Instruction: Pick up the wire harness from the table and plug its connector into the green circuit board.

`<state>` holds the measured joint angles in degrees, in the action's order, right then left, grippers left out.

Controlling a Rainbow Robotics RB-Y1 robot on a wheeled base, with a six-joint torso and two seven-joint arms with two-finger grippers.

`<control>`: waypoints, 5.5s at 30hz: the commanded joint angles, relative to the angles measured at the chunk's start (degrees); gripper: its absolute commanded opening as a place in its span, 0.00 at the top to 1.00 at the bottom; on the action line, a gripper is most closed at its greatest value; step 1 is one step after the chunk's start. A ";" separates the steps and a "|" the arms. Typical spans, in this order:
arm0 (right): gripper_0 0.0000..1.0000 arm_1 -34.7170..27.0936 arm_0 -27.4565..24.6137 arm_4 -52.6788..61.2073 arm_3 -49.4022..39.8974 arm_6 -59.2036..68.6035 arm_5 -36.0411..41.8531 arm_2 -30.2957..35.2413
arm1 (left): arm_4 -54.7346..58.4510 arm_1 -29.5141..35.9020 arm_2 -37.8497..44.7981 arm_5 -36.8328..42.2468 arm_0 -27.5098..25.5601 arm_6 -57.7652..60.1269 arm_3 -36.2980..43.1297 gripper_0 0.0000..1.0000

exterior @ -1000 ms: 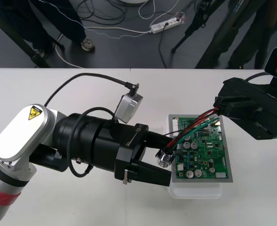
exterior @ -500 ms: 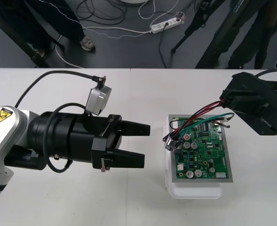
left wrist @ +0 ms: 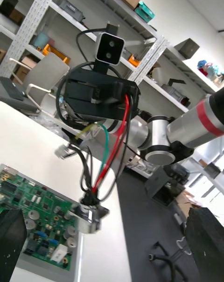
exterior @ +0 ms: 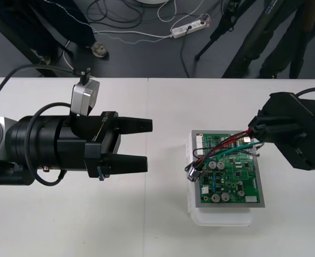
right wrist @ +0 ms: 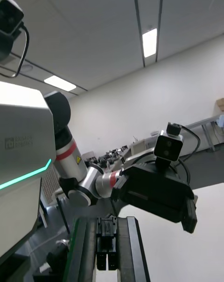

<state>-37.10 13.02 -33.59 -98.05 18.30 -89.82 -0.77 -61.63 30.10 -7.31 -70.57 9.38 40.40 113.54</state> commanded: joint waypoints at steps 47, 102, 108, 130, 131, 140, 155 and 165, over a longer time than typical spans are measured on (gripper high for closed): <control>1.00 14.95 -4.49 -28.37 -16.65 0.51 9.67 8.86 | -5.96 0.31 -5.61 2.10 15.14 -14.56 2.21 0.00; 1.00 18.82 -7.04 -25.73 -18.05 -5.20 8.88 8.51 | -1.83 -7.60 -6.14 2.81 9.51 -19.49 -2.71 0.00; 1.00 18.55 -7.13 -25.65 -18.05 -5.20 8.61 8.42 | -1.91 -7.69 -6.14 2.81 9.16 -20.01 -2.71 0.00; 1.00 18.38 -7.13 -25.12 -18.14 -5.03 8.61 8.42 | -3.23 -8.74 -6.14 2.98 9.16 -20.28 -2.71 0.00; 1.00 18.38 -7.13 -24.94 -18.05 -5.03 8.61 8.42 | -3.32 -8.74 -6.14 2.90 9.16 -20.28 -2.71 0.00; 1.00 18.29 -7.13 -24.85 -18.05 -5.12 8.61 8.51 | -3.32 -8.74 -6.14 2.98 9.16 -20.63 -2.71 0.82; 1.00 18.20 -7.13 -24.85 -18.14 -5.20 8.61 8.42 | -3.23 -8.74 -6.14 3.51 9.34 -21.07 -2.71 1.00; 1.00 18.20 -7.13 -24.85 -18.14 -5.12 8.70 8.42 | -3.32 -8.74 -6.14 3.60 9.78 -21.07 -2.71 1.00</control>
<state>-19.07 6.48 -59.44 -114.14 14.72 -81.14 6.55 -64.69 22.74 -13.13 -69.41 19.47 24.22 110.41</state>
